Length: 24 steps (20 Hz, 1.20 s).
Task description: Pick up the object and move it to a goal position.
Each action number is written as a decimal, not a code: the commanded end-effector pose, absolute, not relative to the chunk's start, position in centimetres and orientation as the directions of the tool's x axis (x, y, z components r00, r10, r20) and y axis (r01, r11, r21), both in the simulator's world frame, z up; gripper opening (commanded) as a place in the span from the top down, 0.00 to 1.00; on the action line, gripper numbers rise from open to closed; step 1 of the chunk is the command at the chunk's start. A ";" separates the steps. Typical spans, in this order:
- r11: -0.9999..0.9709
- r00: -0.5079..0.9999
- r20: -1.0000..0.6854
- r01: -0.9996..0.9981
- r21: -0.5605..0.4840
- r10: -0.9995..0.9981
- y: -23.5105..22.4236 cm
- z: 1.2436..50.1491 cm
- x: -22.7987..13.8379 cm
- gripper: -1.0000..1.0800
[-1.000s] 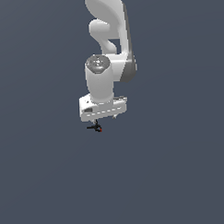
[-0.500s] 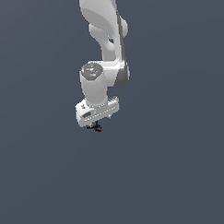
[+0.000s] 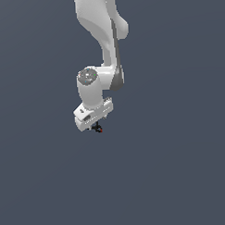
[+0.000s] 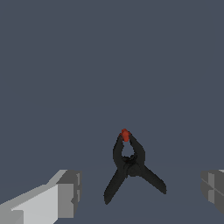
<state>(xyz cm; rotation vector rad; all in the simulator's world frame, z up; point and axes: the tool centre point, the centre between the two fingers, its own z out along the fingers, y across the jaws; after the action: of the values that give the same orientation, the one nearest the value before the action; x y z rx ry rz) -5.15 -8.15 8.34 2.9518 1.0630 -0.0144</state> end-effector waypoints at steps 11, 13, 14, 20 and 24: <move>-0.662 0.662 -0.001 0.749 0.000 0.749 -9.4 6.5 -6.3 0.04; -0.657 0.657 0.000 0.754 0.000 0.754 -9.4 6.4 -6.3 0.04; -0.655 0.655 0.000 0.755 0.000 0.755 -9.4 6.4 -6.3 0.04; -0.658 0.658 0.000 0.753 0.000 0.753 -9.4 5.9 -6.3 0.04; -0.656 0.656 0.000 0.754 0.000 0.754 -9.4 4.3 -6.4 0.04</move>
<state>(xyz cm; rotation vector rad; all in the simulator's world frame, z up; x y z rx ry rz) -6.34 -9.42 4.97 2.8590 1.3007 0.0006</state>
